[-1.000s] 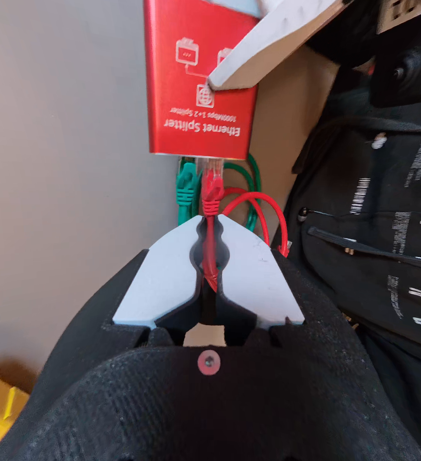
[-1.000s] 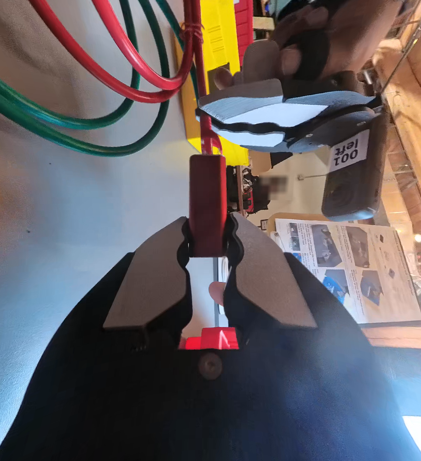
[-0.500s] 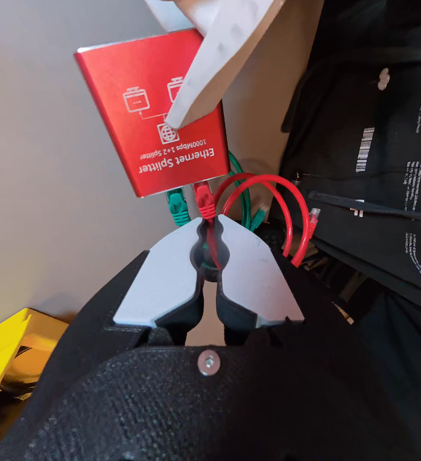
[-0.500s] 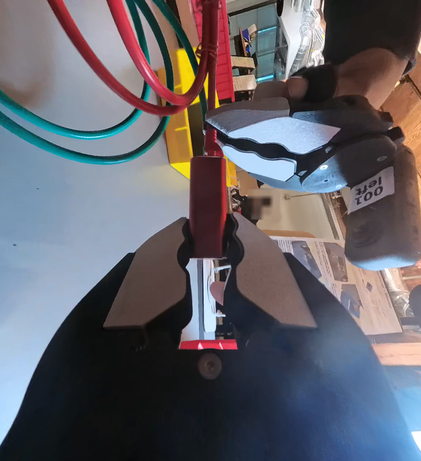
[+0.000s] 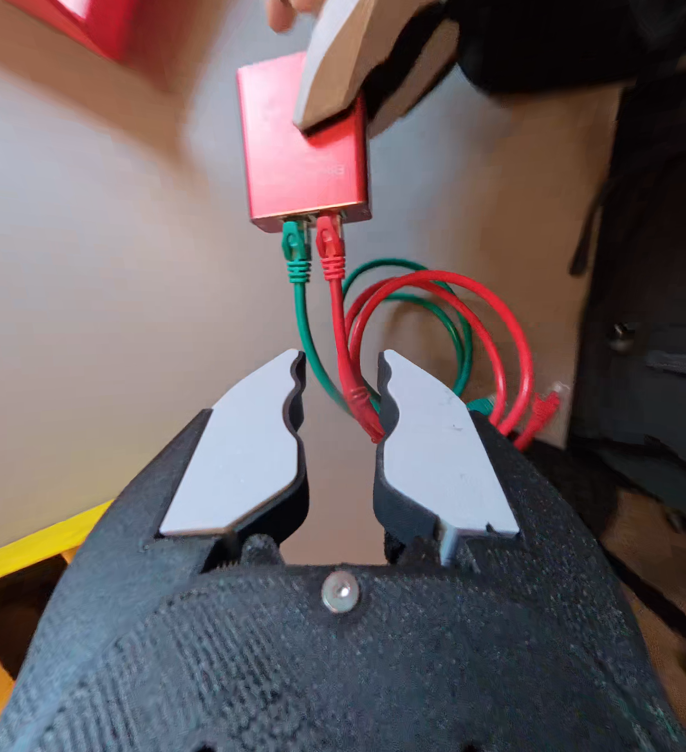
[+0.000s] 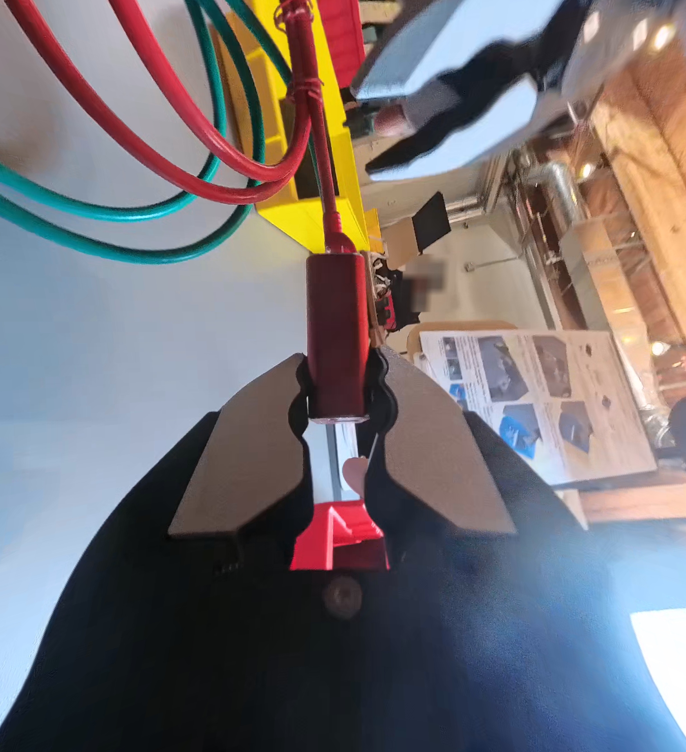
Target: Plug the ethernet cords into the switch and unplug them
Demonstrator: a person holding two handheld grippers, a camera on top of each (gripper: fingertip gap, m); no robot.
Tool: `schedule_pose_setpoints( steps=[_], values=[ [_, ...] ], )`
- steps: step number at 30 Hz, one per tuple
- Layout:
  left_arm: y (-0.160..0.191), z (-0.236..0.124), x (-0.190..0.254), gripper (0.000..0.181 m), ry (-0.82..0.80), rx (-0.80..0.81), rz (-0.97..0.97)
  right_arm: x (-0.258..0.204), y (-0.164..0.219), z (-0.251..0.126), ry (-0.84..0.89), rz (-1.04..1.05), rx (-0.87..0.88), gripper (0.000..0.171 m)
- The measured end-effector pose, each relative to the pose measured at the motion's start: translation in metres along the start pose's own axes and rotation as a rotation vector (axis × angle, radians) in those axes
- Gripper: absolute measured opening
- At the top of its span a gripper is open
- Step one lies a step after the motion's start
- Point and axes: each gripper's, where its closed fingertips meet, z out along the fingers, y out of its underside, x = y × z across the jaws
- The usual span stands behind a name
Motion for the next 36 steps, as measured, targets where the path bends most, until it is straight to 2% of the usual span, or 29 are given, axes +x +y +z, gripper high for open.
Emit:
schedule_pose_setpoints(
  steps=[3, 5, 8, 10, 13, 16, 20, 23, 25, 28, 30, 33, 36],
  values=[
    [-0.007, -0.019, -0.013, 0.037, -0.192, 0.333, -0.045, 0.005, 0.009, -0.002, 0.001, 0.094, -0.021, 0.026],
    [-0.003, -0.044, -0.021, 0.035, -0.312, 0.587, -0.111, 0.008, 0.012, -0.002, -0.011, 0.178, -0.026, 0.026],
    [0.032, -0.092, -0.044, 0.026, -0.475, 0.986, -0.26, 0.015, 0.008, -0.004, -0.021, 0.35, 0.012, 0.026],
    [0.062, -0.099, -0.06, 0.022, -0.428, 1.155, -0.395, 0.023, 0.002, -0.005, -0.026, 0.484, 0.059, 0.027],
    [0.073, -0.056, -0.066, 0.03, -0.244, 1.149, -0.441, 0.041, -0.018, -0.004, -0.047, 0.724, 0.201, 0.027],
    [0.029, -0.024, -0.043, 0.051, -0.031, 1.162, -0.338, 0.058, -0.045, -0.002, -0.096, 0.984, 0.409, 0.026],
    [-0.042, -0.031, 0.0, 0.06, 0.159, 1.26, -0.148, 0.073, -0.067, -0.001, -0.203, 1.373, 0.71, 0.026],
    [-0.074, -0.035, 0.01, 0.051, 0.113, 1.269, -0.081, 0.07, -0.066, 0.007, -0.245, 1.542, 0.761, 0.026],
    [-0.082, -0.035, 0.002, 0.03, 0.05, 1.275, -0.112, 0.061, -0.063, 0.011, -0.282, 1.593, 0.755, 0.026],
    [-0.075, -0.022, -0.006, 0.027, 0.061, 1.197, -0.182, 0.039, -0.057, 0.02, -0.445, 1.679, 0.655, 0.028],
    [-0.066, -0.02, -0.018, 0.027, -0.021, 1.147, -0.215, 0.022, -0.045, 0.028, -0.518, 1.687, 0.49, 0.033],
    [-0.044, -0.039, -0.04, 0.026, -0.128, 1.088, -0.29, 0.005, -0.008, 0.023, -0.605, 1.712, 0.245, 0.05],
    [-0.019, -0.055, -0.056, 0.026, -0.344, 0.982, -0.262, -0.002, 0.048, 0.002, -0.532, 1.673, -0.007, 0.059]
  ],
)
